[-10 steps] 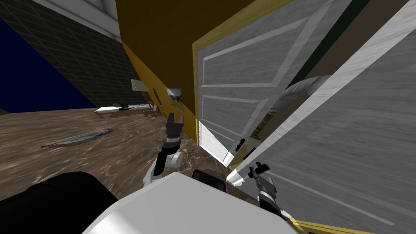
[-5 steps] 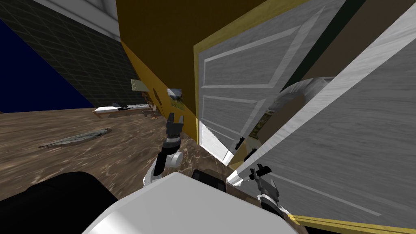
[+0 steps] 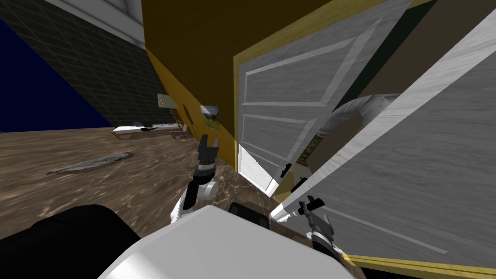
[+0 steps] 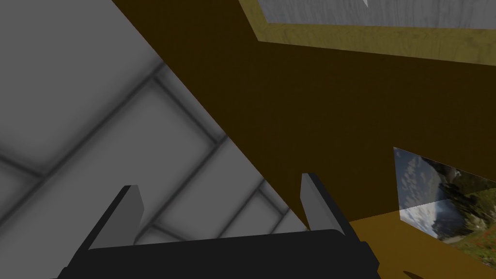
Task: Pull the door open
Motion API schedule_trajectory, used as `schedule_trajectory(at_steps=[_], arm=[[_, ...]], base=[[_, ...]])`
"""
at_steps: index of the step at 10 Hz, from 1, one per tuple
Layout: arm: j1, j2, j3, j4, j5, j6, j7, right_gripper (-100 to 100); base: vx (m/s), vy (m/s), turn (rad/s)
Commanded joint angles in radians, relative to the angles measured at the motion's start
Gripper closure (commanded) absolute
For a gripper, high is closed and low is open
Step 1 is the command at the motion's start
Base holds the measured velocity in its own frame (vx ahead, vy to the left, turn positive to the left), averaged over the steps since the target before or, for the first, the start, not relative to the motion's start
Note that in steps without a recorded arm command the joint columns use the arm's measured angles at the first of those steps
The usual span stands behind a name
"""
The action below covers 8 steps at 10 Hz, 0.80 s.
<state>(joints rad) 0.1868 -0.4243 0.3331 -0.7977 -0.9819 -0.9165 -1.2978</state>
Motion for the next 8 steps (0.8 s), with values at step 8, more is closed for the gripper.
schedule_trajectory(at_steps=[8], arm=[[0.015,-0.015,0.027,-0.029,0.018,-0.018,-0.021,100]], base=[[-0.02,-0.003,0.036]])
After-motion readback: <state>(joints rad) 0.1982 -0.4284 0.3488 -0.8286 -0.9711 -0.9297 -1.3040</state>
